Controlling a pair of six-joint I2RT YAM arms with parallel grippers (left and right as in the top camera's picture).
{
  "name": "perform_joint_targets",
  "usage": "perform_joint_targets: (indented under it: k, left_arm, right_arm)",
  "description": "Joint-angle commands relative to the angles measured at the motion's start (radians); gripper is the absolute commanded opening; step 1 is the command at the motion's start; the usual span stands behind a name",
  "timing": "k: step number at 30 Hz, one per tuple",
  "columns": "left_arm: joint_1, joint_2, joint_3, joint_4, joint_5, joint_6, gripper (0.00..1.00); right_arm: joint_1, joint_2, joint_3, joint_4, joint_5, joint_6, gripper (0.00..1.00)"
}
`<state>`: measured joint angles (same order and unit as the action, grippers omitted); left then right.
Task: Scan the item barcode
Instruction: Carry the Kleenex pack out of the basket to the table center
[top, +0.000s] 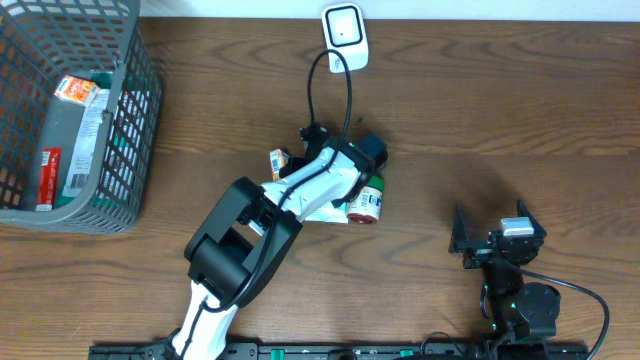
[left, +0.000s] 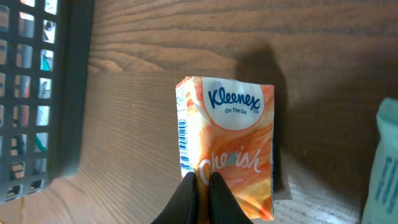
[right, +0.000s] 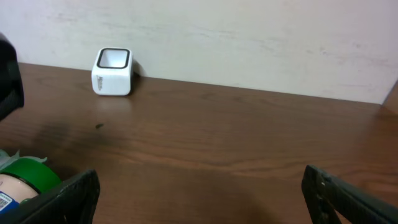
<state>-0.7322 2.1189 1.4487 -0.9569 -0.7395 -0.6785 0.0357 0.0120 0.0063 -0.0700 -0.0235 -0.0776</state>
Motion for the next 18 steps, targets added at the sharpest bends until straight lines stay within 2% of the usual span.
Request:
perform_joint_targets:
  k: [1, 5, 11, 18]
  left_arm:
    - [-0.021, 0.002, -0.008, 0.005, -0.085, 0.040, 0.07]
    - [-0.039, 0.002, -0.008, 0.021, -0.081, 0.084, 0.07]
    - [-0.064, 0.002, -0.008, 0.021, -0.058, 0.084, 0.11]
    - [-0.065, 0.002, -0.008, 0.021, -0.057, 0.084, 0.11]
  right_arm:
    - [-0.011, -0.005, -0.001, -0.003, -0.004, -0.006, 0.99]
    - [-0.011, -0.005, -0.001, -0.004, -0.004, -0.006, 0.99]
    - [-0.011, -0.005, -0.001, -0.003, -0.004, -0.006, 0.99]
    - [-0.011, -0.005, -0.001, -0.004, -0.004, -0.006, 0.99]
